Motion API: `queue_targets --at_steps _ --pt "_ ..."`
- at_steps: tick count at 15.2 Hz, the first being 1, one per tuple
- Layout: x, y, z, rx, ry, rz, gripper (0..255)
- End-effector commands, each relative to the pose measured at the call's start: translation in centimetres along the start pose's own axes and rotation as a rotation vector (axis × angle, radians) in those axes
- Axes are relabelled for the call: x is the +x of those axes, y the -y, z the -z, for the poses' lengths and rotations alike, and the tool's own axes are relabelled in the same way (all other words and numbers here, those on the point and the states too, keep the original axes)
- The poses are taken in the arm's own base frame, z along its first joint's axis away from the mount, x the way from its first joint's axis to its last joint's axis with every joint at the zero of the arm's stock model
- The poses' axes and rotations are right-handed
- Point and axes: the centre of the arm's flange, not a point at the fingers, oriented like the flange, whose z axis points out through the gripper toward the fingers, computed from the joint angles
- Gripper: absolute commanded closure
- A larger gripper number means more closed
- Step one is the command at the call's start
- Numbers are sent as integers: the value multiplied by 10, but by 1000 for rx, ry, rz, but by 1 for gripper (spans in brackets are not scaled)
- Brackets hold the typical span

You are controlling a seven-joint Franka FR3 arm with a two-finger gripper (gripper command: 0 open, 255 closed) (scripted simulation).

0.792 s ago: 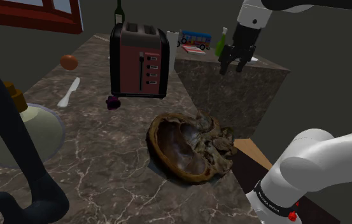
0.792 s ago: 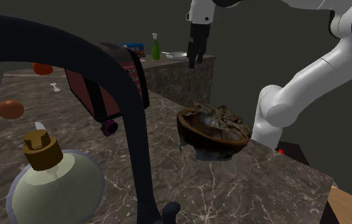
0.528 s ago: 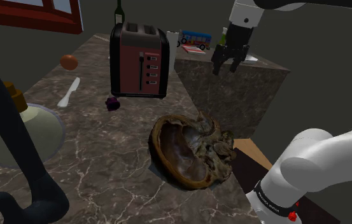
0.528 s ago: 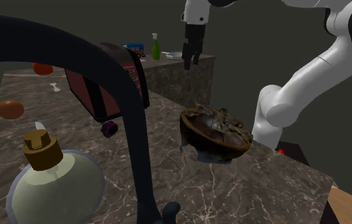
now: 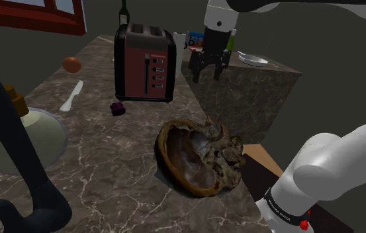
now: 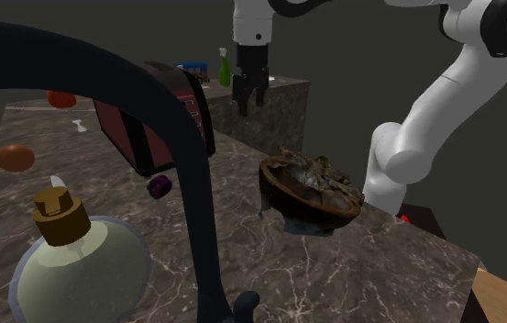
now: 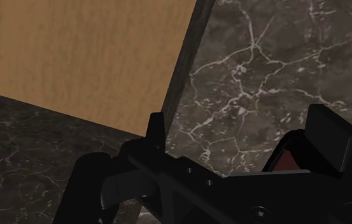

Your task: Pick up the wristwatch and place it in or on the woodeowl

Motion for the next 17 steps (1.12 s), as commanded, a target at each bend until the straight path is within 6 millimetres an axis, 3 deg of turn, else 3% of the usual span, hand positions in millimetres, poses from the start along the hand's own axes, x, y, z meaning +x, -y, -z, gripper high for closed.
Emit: queue_targets --at_steps 1,17 --pt "6 24 -3 0 10 -3 0" --pt "70 227 -37 -6 88 -17 0"
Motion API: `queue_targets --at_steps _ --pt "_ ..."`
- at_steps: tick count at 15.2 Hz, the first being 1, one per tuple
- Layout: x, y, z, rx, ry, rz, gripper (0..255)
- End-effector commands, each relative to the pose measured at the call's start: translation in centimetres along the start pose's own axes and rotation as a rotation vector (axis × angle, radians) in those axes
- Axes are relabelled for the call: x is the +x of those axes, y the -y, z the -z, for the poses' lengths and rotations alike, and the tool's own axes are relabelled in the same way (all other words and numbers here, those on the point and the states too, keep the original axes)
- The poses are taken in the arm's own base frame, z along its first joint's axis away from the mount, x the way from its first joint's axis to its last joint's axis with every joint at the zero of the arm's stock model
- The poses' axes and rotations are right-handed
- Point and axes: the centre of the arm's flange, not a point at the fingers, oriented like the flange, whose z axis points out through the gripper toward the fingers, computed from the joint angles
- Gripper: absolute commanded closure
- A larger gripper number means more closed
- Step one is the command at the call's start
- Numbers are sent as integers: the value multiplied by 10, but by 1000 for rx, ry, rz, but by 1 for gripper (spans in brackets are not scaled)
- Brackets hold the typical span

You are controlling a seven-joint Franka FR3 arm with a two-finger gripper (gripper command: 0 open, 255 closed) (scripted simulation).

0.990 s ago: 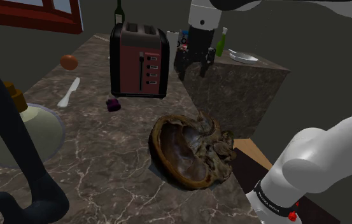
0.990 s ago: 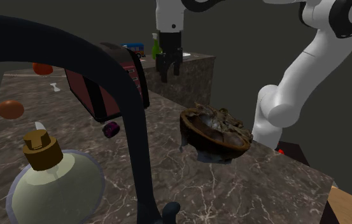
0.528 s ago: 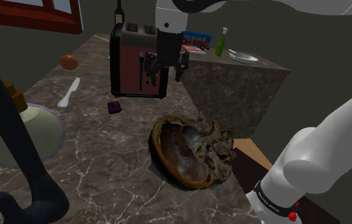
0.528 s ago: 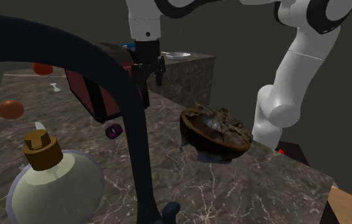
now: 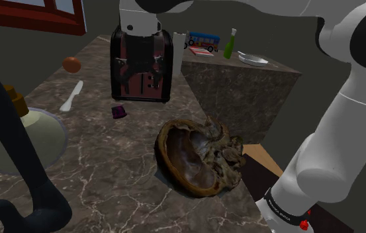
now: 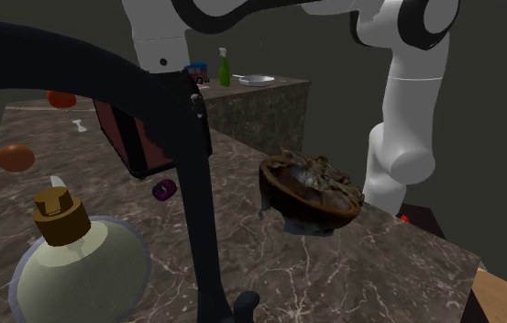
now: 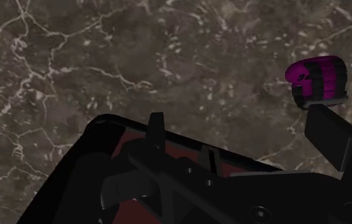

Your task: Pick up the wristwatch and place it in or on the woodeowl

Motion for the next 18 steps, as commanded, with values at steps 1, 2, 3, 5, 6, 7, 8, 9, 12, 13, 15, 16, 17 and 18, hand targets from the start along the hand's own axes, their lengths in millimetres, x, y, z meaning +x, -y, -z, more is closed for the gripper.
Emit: queue_targets --at_steps 1,2,3,5,6,7,8,9,12,13,15,16,17,18 --pt "8 28 -5 0 10 -3 0" --pt "12 41 -7 0 15 -4 0" --pt "16 54 -9 0 20 -5 0" --pt "23 76 -12 -1 28 -7 0" --pt "22 76 -18 -1 28 -7 0" --pt "22 76 -23 -1 28 -7 0" --pt "22 76 -28 -1 28 -7 0" --pt "22 76 -33 -1 28 -7 0" --pt "22 76 -49 -1 28 -7 0" --pt "21 76 -52 -1 28 -7 0" --pt "21 76 -52 -1 28 -7 0" --pt "21 76 -52 -1 28 -7 0" --pt "21 76 -52 -1 28 -7 0" --pt "21 76 -52 -1 28 -7 0"
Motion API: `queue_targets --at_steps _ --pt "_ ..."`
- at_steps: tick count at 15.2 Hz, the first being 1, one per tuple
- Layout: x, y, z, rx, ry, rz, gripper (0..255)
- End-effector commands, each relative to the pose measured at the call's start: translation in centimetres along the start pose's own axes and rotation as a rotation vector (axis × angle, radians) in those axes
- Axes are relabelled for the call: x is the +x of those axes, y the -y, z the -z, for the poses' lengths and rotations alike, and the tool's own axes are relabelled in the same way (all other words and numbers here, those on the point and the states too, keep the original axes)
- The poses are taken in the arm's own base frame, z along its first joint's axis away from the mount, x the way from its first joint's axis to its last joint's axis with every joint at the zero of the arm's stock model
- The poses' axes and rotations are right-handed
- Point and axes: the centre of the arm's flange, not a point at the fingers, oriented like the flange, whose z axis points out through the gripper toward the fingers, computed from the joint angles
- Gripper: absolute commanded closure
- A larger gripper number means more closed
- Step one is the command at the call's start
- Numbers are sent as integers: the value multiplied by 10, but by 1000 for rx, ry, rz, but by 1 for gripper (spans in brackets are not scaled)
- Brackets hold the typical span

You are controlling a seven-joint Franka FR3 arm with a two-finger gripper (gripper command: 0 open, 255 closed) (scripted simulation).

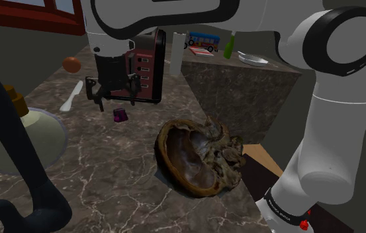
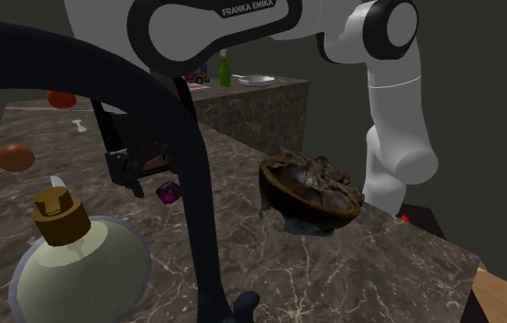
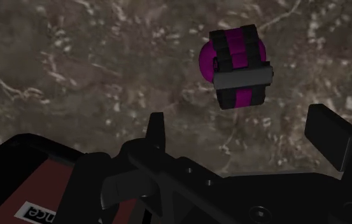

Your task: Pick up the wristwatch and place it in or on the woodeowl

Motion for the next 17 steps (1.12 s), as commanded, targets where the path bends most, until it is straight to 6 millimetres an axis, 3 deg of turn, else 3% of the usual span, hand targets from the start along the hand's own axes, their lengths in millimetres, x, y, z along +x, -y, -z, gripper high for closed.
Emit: queue_targets --at_steps 1,2,3,12,13,17 --pt "0 0 0 0 0 0 0" --pt "0 0 0 0 0 0 0" --pt "0 0 0 0 0 0 255" --pt "0 0 0 0 0 0 255" --pt "0 0 0 0 0 0 0" --pt "-42 -10 17 -26 31 65 0"
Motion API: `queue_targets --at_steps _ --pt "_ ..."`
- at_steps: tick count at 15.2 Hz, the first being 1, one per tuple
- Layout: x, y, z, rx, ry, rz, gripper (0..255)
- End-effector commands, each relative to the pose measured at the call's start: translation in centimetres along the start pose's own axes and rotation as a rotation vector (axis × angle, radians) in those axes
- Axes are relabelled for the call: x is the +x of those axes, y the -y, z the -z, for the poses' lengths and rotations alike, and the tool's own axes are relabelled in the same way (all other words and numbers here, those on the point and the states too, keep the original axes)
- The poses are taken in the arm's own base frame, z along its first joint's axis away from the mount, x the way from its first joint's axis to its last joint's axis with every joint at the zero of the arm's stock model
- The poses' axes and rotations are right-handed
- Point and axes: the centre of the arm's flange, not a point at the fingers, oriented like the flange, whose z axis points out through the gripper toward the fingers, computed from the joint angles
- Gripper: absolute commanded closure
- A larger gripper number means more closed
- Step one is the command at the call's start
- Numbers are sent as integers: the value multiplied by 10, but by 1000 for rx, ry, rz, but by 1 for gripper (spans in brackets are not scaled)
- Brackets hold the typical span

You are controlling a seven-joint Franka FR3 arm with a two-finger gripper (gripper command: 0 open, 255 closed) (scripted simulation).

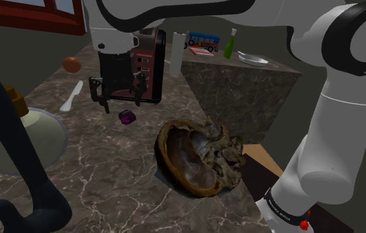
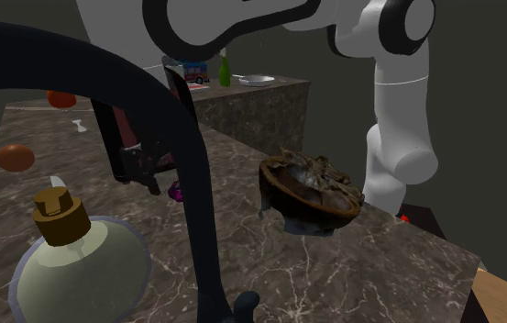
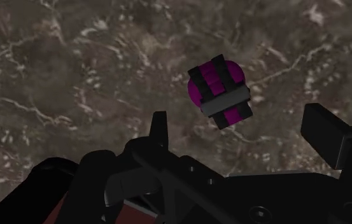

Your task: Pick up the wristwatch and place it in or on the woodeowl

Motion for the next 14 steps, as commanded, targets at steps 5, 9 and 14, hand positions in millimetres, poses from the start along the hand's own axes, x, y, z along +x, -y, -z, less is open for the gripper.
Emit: queue_targets --at_steps 5,9,14 --pt "-10 -4 -23 -7 8 15 0" --pt "-10 -5 -36 -7 8 15 0" --pt "-10 -5 -36 -7 8 15 0"
